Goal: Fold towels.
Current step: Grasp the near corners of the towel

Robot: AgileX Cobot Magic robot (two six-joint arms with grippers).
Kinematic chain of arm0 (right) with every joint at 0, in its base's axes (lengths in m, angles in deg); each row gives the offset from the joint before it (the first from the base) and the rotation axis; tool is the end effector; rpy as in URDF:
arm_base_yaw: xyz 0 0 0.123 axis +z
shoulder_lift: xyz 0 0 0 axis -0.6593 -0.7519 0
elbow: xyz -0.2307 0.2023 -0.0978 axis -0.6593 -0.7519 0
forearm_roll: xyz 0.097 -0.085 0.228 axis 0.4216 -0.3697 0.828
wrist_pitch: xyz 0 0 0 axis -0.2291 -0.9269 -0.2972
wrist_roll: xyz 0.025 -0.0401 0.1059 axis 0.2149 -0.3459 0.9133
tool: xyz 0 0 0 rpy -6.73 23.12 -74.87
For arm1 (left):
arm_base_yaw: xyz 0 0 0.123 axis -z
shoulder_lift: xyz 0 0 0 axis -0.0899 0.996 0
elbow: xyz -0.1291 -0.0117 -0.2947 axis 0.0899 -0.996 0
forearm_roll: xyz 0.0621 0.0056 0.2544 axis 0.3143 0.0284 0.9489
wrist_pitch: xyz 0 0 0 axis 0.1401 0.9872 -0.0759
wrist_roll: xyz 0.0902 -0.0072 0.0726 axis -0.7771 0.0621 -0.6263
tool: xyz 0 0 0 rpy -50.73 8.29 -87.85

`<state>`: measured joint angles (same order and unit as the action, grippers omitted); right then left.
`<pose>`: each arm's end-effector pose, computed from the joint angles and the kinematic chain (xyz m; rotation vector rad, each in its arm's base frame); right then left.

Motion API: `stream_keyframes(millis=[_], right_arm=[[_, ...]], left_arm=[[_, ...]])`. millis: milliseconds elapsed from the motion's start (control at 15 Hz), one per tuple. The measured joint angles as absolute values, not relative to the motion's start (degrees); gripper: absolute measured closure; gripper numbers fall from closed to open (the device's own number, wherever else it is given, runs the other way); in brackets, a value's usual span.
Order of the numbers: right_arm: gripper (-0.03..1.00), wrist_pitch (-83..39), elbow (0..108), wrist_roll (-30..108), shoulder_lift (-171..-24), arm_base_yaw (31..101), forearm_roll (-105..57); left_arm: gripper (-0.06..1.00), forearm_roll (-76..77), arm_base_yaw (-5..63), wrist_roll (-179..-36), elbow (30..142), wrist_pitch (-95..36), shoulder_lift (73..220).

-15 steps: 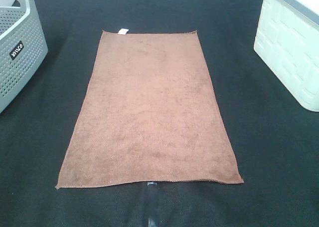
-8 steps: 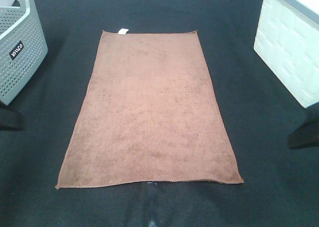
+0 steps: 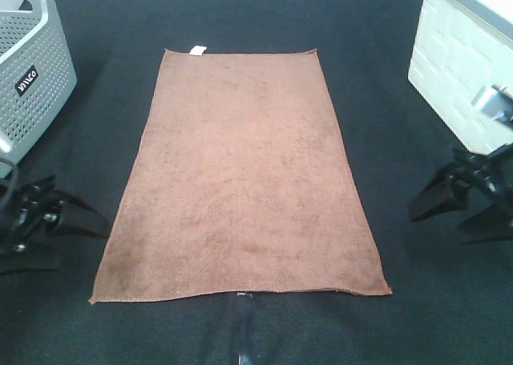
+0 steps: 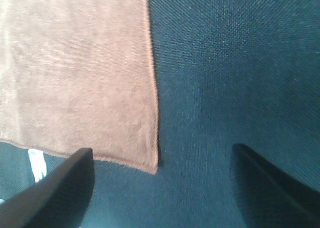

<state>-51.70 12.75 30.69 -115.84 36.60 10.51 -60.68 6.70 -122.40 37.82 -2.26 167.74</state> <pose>0.2638 0.0279 0.1618 0.1491 2.8587 0.6341 0.2563 -0.0645 0.1345 -0.3819 2.7301 -0.8326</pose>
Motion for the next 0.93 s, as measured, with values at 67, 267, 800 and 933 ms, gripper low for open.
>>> stream_keyframes(millis=[67, 267, 800, 933], right_arm=[[0.25, -51.1, 13.0, 29.1, -118.2, 36.6, 13.0], [0.25, -50.2, 13.6, 19.3, -124.1, 36.6, 23.1], [0.26, -46.8, 14.2, 10.8, -131.4, 40.5, 31.8], [0.28, -45.6, 16.5, 11.4, -132.9, 45.1, 32.6]], left_arm=[[0.20, -63.7, 6.7, -125.6, 38.6, -1.9, 170.4], [0.20, -67.4, 6.7, -130.0, 41.2, -0.9, 176.7], [0.27, -68.4, 12.0, -130.4, 48.8, 0.8, 184.6], [0.29, -68.8, 14.2, -130.1, 50.6, 0.7, 185.9]])
